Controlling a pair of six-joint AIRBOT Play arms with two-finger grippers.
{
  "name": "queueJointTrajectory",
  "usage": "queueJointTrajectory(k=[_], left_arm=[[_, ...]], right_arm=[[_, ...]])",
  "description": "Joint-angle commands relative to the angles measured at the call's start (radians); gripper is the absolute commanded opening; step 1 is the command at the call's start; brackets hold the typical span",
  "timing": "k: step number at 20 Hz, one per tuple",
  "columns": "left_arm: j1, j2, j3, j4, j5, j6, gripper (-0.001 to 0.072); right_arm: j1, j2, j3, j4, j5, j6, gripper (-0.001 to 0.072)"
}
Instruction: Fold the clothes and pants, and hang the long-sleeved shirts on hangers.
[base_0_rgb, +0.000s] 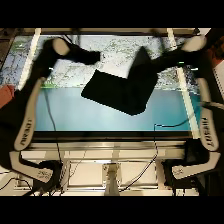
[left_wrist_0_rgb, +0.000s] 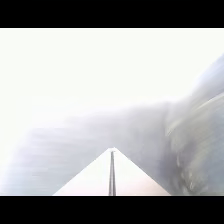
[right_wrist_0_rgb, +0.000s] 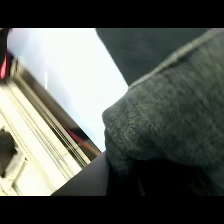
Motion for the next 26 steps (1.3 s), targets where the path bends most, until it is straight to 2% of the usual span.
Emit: queueJointTrajectory(k=[1,2,3,4,5,7,8,9,10,12,14,17,20,23,24,25,26], left_arm=[[0.102,0.096,0.000,0.031,-0.020,-0.001,0.0022],[0.110,0.100,0.000,0.031,-0.034,-0.001,0.0024],[0.117,0.098,-0.001,0.031,-0.053,-0.001,0.0099],[0.121,0.097,-0.001,0.032,-0.064,-0.001,0.0229],[0.126,0.096,-0.001,0.032,-0.072,0.000,0.0284],[0.135,0.098,-0.001,0.035,-0.075,0.008,0.0284],[0.139,0.101,-0.001,0.035,-0.077,0.008,0.0283],[0.143,0.106,-0.001,0.035,-0.082,0.008,0.0283],[0.145,0.114,-0.001,0.035,-0.089,0.008,0.0283],[0.145,0.138,-0.001,0.035,-0.109,0.008,0.0283],[0.145,0.181,-0.001,0.060,-0.144,0.008,0.0283],[0.145,0.264,-0.001,0.211,-0.220,0.008,0.0284],[0.145,0.334,-0.001,0.353,-0.311,0.007,0.0283],[0.145,0.365,-0.001,0.371,-0.366,0.008,0.0283],[0.145,0.367,-0.001,0.371,-0.372,0.008,0.0284],[0.144,0.366,-0.001,0.371,-0.374,0.008,0.0284],[0.144,0.365,-0.001,0.371,-0.374,0.008,0.0289]], right_arm=[[0.249,-0.165,0.045,-0.072,-0.288,0.016,0.0025],[0.290,-0.203,0.067,-0.071,-0.416,0.045,0.0042],[0.327,-0.233,0.099,-0.072,-0.538,0.070,0.0259],[0.350,-0.250,0.131,-0.078,-0.603,0.070,0.0475],[0.362,-0.257,0.159,-0.091,-0.623,0.071,0.0488],[0.357,-0.256,0.218,-0.153,-0.529,0.071,0.0487],[0.344,-0.255,0.253,-0.206,-0.437,0.071,0.0420],[0.325,-0.255,0.290,-0.264,-0.333,0.071,0.0146],[0.303,-0.254,0.319,-0.317,-0.246,0.082,0.0037],[0.232,-0.238,0.339,-0.385,-0.114,0.141,0.0025],[0.125,-0.209,0.310,-0.371,-0.006,0.158,0.0024],[-0.071,-0.106,0.108,-0.257,-0.020,0.121,0.0023],[-0.279,0.051,-0.262,-0.033,-0.109,-0.032,0.0023],[-0.438,0.200,-0.730,0.370,-0.267,-0.260,0.0024],[-0.455,0.216,-0.845,0.498,-0.326,-0.283,0.0026],[-0.452,0.216,-0.933,0.581,-0.411,-0.282,0.0150],[-0.437,0.203,-0.986,0.609,-0.476,-0.261,0.0525]])
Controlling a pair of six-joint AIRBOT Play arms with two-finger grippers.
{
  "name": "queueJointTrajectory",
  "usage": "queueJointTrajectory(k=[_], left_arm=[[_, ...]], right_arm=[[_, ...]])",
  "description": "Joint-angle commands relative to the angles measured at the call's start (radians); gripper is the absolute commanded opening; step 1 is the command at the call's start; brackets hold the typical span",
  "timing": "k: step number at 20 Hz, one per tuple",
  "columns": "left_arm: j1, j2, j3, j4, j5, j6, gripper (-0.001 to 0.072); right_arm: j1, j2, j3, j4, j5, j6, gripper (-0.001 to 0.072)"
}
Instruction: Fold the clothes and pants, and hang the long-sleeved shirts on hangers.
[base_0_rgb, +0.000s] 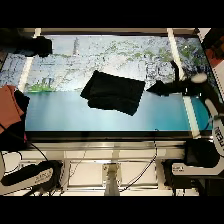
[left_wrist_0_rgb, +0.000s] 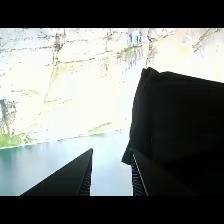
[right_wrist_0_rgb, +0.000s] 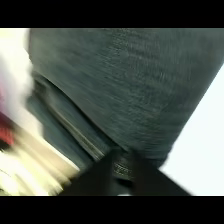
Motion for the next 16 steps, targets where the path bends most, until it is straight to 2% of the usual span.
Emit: queueJointTrajectory(k=[1,3,8,11,12,13,14,15,16], left_arm=[[0.000,0.014,0.000,0.032,-0.036,0.000,0.0314],[0.000,0.014,0.000,0.032,-0.036,0.000,0.0435],[0.001,0.013,0.000,0.032,-0.035,0.000,0.0435],[0.001,0.010,0.000,0.032,-0.032,0.000,0.0434],[0.000,0.009,0.000,0.032,-0.033,0.000,0.0433],[0.000,0.007,0.000,0.032,-0.033,0.000,0.0433],[0.000,0.006,-0.001,0.032,-0.033,0.000,0.0433],[0.000,0.006,-0.001,0.032,-0.033,0.000,0.0433],[0.000,0.006,-0.001,0.032,-0.033,0.000,0.0433]], right_arm=[[-0.034,0.019,-0.280,0.276,-0.188,-0.018,0.0695],[0.005,-0.047,-0.250,0.253,-0.136,0.022,0.0686],[0.085,-0.204,-0.082,0.249,-0.039,0.034,0.0686],[0.132,-0.271,0.005,0.235,-0.071,0.096,0.0678],[0.145,-0.280,0.018,0.227,-0.088,0.105,0.0600],[0.153,-0.282,0.022,0.227,-0.106,0.105,0.0431],[0.153,-0.281,0.022,0.228,-0.116,0.106,0.0192],[0.149,-0.281,0.022,0.230,-0.115,0.118,0.0029],[0.138,-0.278,0.022,0.232,-0.106,0.134,0.0025]])
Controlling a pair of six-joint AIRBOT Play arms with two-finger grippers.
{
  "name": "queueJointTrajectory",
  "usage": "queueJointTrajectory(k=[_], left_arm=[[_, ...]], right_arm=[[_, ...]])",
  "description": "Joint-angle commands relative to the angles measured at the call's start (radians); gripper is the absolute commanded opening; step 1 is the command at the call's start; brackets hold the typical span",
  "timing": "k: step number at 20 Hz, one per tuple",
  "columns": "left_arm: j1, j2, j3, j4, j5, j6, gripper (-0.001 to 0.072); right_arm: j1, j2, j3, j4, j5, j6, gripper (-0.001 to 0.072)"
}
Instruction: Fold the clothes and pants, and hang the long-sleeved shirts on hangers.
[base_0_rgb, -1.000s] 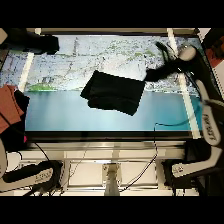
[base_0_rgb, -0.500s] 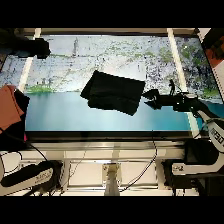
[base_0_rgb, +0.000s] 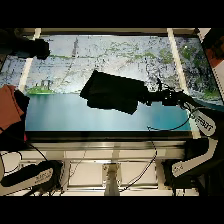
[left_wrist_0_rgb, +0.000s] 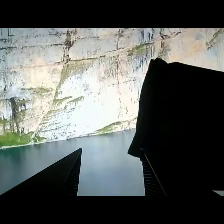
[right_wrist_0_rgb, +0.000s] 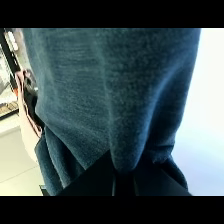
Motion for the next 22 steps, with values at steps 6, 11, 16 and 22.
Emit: queueJointTrajectory(k=[6,11,16,22], left_arm=[[0.000,-0.001,0.000,0.000,0.000,0.000,0.0434],[0.000,-0.001,0.000,0.000,0.000,0.000,0.0433],[0.000,-0.001,0.000,0.000,0.000,0.000,0.0433],[0.000,-0.001,0.000,0.000,0.000,0.000,0.0434]], right_arm=[[-0.222,0.102,0.018,-0.143,0.048,0.101,0.0024],[-0.494,0.257,0.018,-0.465,0.172,0.196,0.0024],[-0.820,0.393,0.018,-0.631,0.322,0.238,0.0024],[-1.139,0.521,0.026,-0.766,0.485,0.336,0.0063]])
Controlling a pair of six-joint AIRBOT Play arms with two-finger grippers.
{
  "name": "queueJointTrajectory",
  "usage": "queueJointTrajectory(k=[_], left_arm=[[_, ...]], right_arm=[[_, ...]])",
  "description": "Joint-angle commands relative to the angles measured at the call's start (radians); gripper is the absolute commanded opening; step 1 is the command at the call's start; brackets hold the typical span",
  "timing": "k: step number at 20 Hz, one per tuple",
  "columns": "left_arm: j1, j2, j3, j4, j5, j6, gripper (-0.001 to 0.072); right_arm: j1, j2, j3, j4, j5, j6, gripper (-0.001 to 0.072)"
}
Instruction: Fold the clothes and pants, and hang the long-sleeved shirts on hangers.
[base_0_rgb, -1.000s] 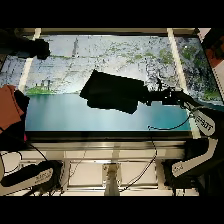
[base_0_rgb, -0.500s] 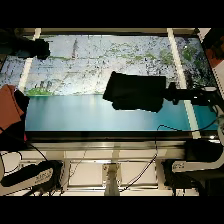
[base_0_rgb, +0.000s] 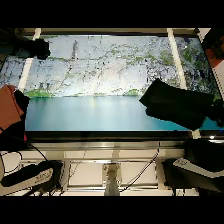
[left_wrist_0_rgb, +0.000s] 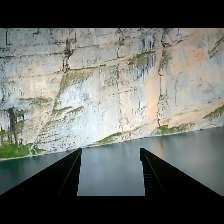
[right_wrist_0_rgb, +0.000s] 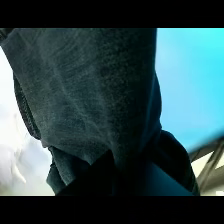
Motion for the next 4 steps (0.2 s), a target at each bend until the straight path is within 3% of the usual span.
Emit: queueJointTrajectory(k=[1,2,4], left_arm=[[0.000,-0.001,0.000,0.000,0.000,0.000,0.0433],[0.000,-0.001,0.000,0.000,0.000,0.000,0.0433],[0.000,-0.001,0.000,0.000,0.000,0.000,0.0433]], right_arm=[[-0.162,0.061,0.026,-0.068,0.145,0.139,0.0278],[-0.181,0.068,0.054,-0.050,0.166,0.235,0.0464],[-0.200,0.071,0.170,0.142,0.203,0.280,0.0490]])
